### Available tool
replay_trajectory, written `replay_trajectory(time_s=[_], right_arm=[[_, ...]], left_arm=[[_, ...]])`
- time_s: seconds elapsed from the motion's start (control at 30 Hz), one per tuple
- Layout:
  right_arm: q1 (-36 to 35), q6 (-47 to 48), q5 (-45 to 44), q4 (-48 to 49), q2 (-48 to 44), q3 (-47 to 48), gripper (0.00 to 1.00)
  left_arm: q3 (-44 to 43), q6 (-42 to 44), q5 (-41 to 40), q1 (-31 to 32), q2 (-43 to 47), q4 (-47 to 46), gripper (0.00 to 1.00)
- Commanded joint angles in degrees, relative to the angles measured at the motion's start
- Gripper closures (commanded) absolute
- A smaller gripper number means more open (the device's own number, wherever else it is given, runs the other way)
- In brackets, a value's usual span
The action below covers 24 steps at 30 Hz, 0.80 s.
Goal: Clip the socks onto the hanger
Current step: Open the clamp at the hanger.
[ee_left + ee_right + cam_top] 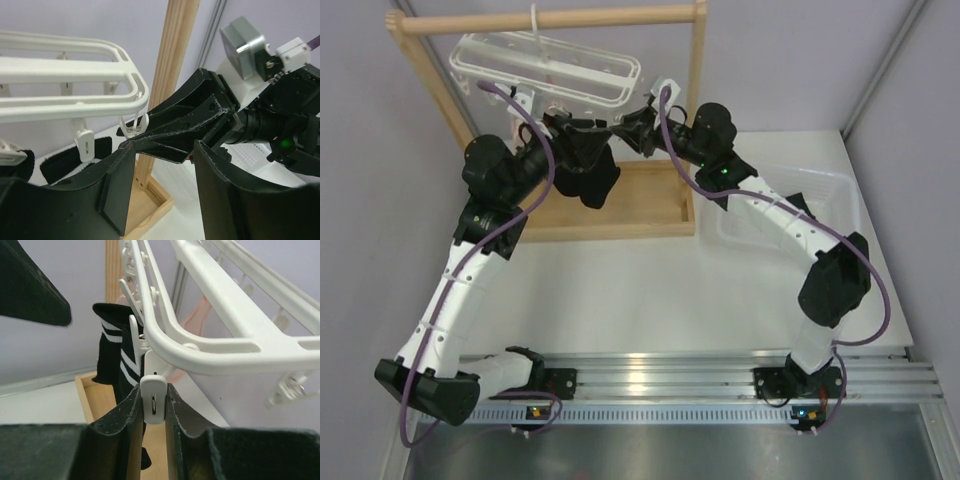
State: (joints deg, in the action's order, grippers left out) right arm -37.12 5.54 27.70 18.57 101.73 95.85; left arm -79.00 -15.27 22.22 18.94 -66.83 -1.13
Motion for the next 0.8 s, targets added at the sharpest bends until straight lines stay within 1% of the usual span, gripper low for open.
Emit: replay_trajectory(time_s=[0.0,0.07,0.13,0.27,0.57,0.77], right_arm=[[-2.0,2.0,-0.1,-7.4,-4.0,4.4,1.00],[-2.7,2.3,-0.9,-9.6,-4.7,5.0,1.00],[-2.8,2.3,-1.1,-9.7,-4.9,5.0,1.00],[-3.4,2.5,-2.3,-9.9,-5.5,4.7,1.00],[-3.6,2.8,-2.7,-10.3,-6.4,4.9,1.00],[-3.9,3.0,-1.9,-10.8,-7.1,5.0,1.00]], left_arm=[[-2.6,-4.5,-0.9,0.1,0.5,5.6,0.45],[-4.1,-9.3,-4.3,0.1,-0.2,8.1,0.44],[-4.3,-10.0,-4.5,0.1,-0.4,7.8,0.43],[-5.5,-14.4,-4.0,0.1,-1.7,6.1,0.42],[-7.0,-18.3,-3.1,0.1,-4.6,4.6,0.42],[-6.9,-18.8,-3.5,0.1,-5.3,3.9,0.42]])
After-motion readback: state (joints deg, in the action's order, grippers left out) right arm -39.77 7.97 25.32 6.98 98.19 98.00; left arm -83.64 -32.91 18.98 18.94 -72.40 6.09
